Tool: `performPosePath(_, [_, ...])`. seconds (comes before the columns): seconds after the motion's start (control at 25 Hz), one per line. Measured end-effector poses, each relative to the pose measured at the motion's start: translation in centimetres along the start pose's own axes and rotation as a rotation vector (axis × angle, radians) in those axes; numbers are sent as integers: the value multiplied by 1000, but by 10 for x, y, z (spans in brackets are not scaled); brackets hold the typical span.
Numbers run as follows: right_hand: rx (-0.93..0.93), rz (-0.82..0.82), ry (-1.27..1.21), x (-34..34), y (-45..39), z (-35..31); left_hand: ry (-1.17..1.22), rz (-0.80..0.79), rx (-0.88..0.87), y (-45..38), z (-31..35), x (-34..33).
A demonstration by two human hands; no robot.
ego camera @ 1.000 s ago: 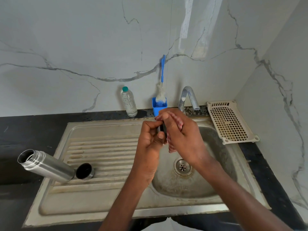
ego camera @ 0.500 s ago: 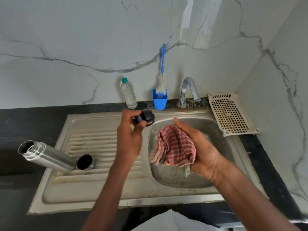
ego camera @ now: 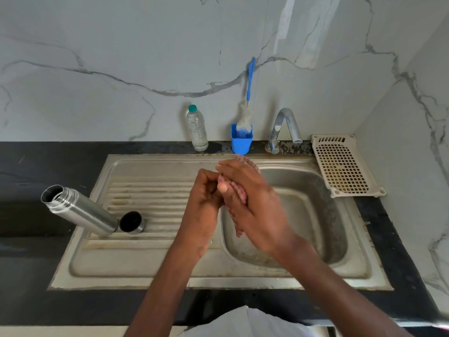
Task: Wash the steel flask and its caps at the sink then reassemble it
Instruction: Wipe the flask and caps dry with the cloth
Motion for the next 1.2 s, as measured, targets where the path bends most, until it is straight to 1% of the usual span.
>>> performPosePath(0.08, [-171, -17, -117, 6, -14, -1, -88, -63, -95, 6, 4, 0])
performPosePath(0.12, [-294, -40, -238, 7, -21, 1, -106, -66, -145, 10, 6, 2])
performPosePath(0.2, [-531, -102, -553, 2, -27, 4, -124, -21, -227, 16, 9, 9])
performPosePath(0.28, [-708, -187, -812, -10, -24, 4, -149, 67, -304, 19, 13, 17])
performPosePath(0.36, [-809, -249, -1027, -25, -18, 0, -214, 151, -388, 21, 20, 26])
performPosePath(0.44, [-876, -291, -1176, -40, -15, 0, -379, 194, -442, 23, 31, 28])
performPosePath(0.52, [-953, -346, -1308, -49, -12, -3, -565, 213, -459, 22, 38, 33])
performPosePath(0.6, [-1003, -396, -1387, -57, -6, -5, -720, 248, -456, 16, 43, 46])
performPosePath(0.64, [-1018, -420, -1396, -60, -3, -7, -777, 276, -450, 14, 45, 54])
performPosePath(0.72, [-1031, -411, -1372, -62, 2, -8, -789, 304, -394, 7, 45, 67])
performPosePath(0.8, [-988, -335, -1384, -55, 0, -10, -745, 324, -298, 5, 41, 78])
performPosePath(0.84, [-921, -262, -1356, -50, -3, -12, -711, 343, -248, 6, 38, 82])
performPosePath(0.88, [-806, -158, -1239, -43, -5, -11, -631, 361, -197, 7, 33, 83])
performPosePath(0.92, [-661, -45, -1009, -35, -10, -14, -493, 352, -143, 8, 29, 82])
performPosePath(0.96, [-472, 55, -736, -27, -14, -21, -343, 314, -92, 9, 26, 77])
performPosePath(1.0, [-245, 108, -476, -24, -18, -32, -226, 251, -51, 12, 23, 70])
performPosePath(1.04, [-59, 85, -249, -28, -20, -44, -138, 174, -24, 15, 19, 63])
performPosePath(1.08, [5, 51, -97, -35, -24, -48, -71, 111, -12, 19, 17, 56])
performPosePath(1.12, [-60, 8, -46, -39, -30, -44, -7, 69, -24, 23, 17, 50])
performPosePath(1.16, [-236, -50, -120, -41, -37, -35, 32, 63, -61, 28, 18, 47])
performPosePath(1.2, [-451, -114, -309, -42, -41, -27, 42, 82, -121, 31, 18, 47])
Point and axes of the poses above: each hand's wrist, its own y-axis away from the middle knuckle, its own x-axis out of the back of the hand, z = x × y, the point moved 5 cm from there along -y, towards the middle knuckle, and after that the axes turned 13 degrees about y, right-handed, at the moved point
